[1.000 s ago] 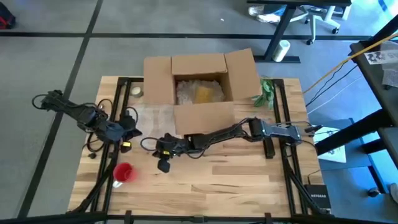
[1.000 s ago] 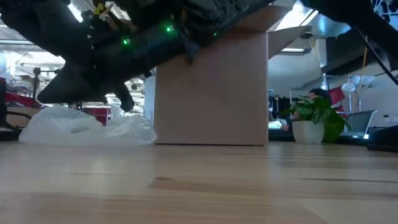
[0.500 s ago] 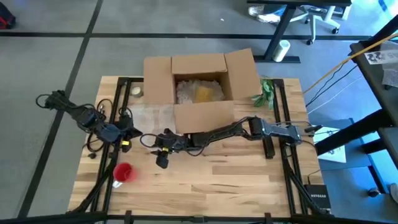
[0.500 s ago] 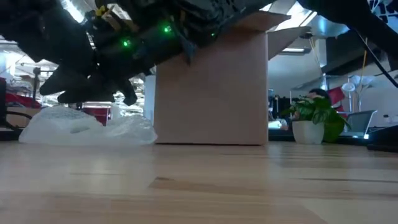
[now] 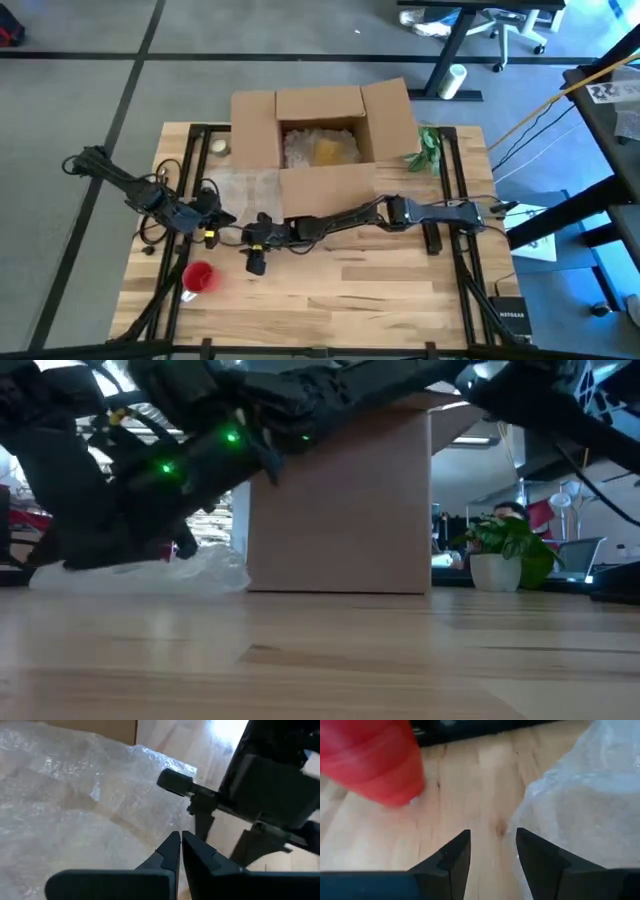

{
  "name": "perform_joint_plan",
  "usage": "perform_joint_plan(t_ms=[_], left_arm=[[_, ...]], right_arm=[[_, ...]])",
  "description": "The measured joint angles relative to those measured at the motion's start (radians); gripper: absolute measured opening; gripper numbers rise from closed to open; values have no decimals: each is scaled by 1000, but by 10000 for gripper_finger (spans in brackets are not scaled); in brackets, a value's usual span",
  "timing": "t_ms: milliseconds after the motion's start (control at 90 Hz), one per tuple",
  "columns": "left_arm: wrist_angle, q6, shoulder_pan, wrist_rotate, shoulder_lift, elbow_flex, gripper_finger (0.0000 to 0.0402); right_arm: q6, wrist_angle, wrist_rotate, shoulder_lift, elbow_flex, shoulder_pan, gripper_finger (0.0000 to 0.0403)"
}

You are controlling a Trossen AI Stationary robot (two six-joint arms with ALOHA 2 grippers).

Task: Wrap mug
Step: Wrap the red mug with the transparent bubble wrap

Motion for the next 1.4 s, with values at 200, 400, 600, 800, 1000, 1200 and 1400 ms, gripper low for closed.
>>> perform_joint_plan(t_ms=[200, 400, 600, 800, 1000, 1200, 1400], left_arm=[[19, 0, 0, -1, 0, 0, 0], [27, -19, -18, 1, 0, 0, 0], [49, -26, -56, 0, 0, 0, 0], [105, 5, -64, 0, -1, 0, 0], [133, 7, -65, 1, -1, 0, 0], [173, 6, -109, 10, 0, 0, 0], [206, -6, -173, 11, 6, 0, 0]], right_arm=[[65, -182, 7, 11, 41, -6, 28], [43, -254, -47, -5, 45, 40, 2], [76, -440, -103, -52, 44, 123, 0], [204, -573, -72, -103, 41, 212, 0], [423, -744, 106, -170, 41, 286, 0], [749, -1001, 225, -208, 44, 344, 0], [1006, -1187, 225, -202, 29, 406, 0]])
